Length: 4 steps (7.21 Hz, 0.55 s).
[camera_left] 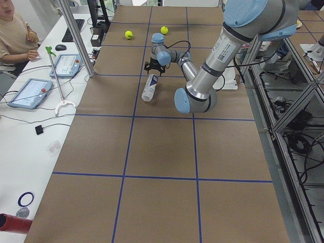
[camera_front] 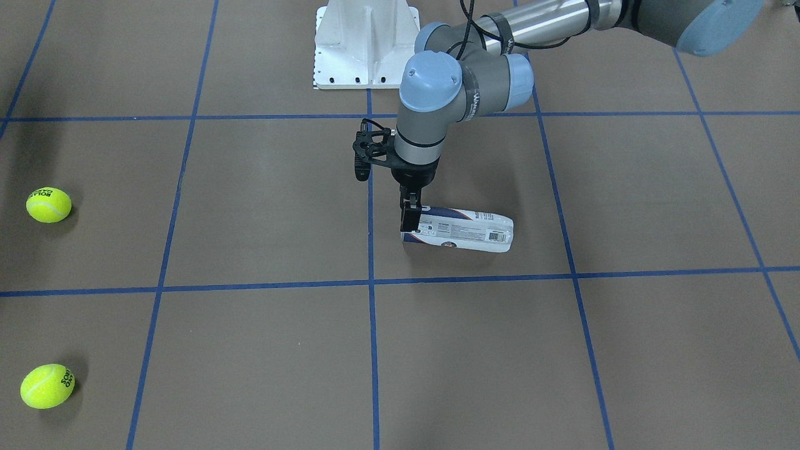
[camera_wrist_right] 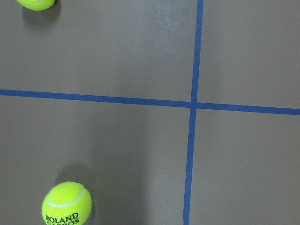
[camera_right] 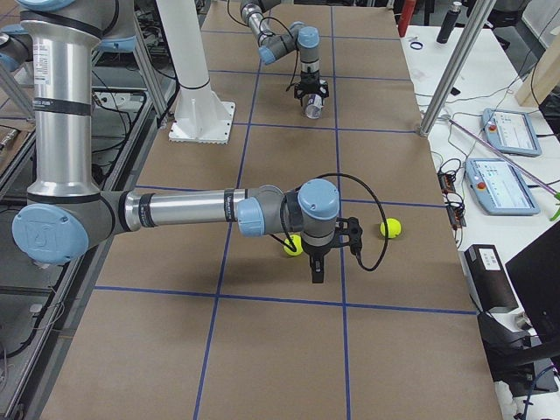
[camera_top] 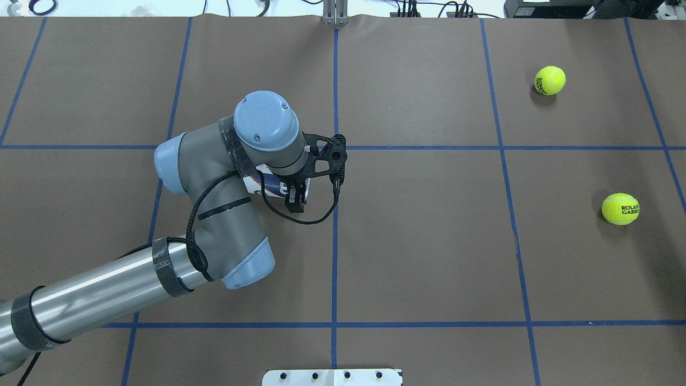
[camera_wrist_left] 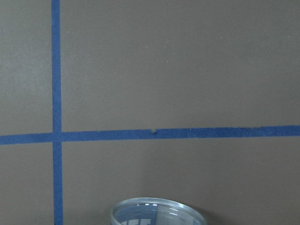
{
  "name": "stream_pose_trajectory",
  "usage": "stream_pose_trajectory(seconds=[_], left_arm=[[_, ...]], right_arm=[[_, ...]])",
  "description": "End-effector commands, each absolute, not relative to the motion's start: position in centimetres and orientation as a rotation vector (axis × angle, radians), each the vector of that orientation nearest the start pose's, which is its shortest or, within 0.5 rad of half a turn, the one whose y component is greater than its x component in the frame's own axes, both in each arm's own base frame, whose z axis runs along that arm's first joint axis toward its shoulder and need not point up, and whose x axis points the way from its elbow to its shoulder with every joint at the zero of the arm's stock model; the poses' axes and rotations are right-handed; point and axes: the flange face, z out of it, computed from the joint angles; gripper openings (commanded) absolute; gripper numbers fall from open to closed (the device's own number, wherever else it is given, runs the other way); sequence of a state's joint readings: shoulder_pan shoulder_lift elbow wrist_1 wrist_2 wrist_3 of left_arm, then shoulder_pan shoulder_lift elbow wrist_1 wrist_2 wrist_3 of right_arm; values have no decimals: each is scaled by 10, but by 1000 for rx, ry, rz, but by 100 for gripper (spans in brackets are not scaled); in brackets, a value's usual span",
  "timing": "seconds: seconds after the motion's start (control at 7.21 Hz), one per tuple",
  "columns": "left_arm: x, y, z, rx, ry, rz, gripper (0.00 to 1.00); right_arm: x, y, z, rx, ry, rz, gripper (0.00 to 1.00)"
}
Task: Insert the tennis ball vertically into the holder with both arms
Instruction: 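Lower the left gripper and grasp the can near its open end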
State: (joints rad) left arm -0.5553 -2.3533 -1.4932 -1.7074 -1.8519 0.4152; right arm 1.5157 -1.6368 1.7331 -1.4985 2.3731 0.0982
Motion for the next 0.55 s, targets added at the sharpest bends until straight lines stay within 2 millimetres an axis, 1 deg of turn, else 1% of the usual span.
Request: stream_pose_trajectory(seconds=[0.0, 0.14, 0.28, 0.42], left_arm=[[583, -478, 213, 784, 553, 1454, 100], [592, -481, 217, 781, 554, 1457, 100], [596, -483, 222, 780, 554, 1457, 100], [597, -483, 222, 783, 555, 1459, 100]], right_arm=[[36, -475, 602, 95, -810, -26, 100], [36, -475, 602, 95, -810, -26, 100], [36, -475, 602, 95, -810, -26, 100], [35, -475, 602, 95, -811, -26, 100]])
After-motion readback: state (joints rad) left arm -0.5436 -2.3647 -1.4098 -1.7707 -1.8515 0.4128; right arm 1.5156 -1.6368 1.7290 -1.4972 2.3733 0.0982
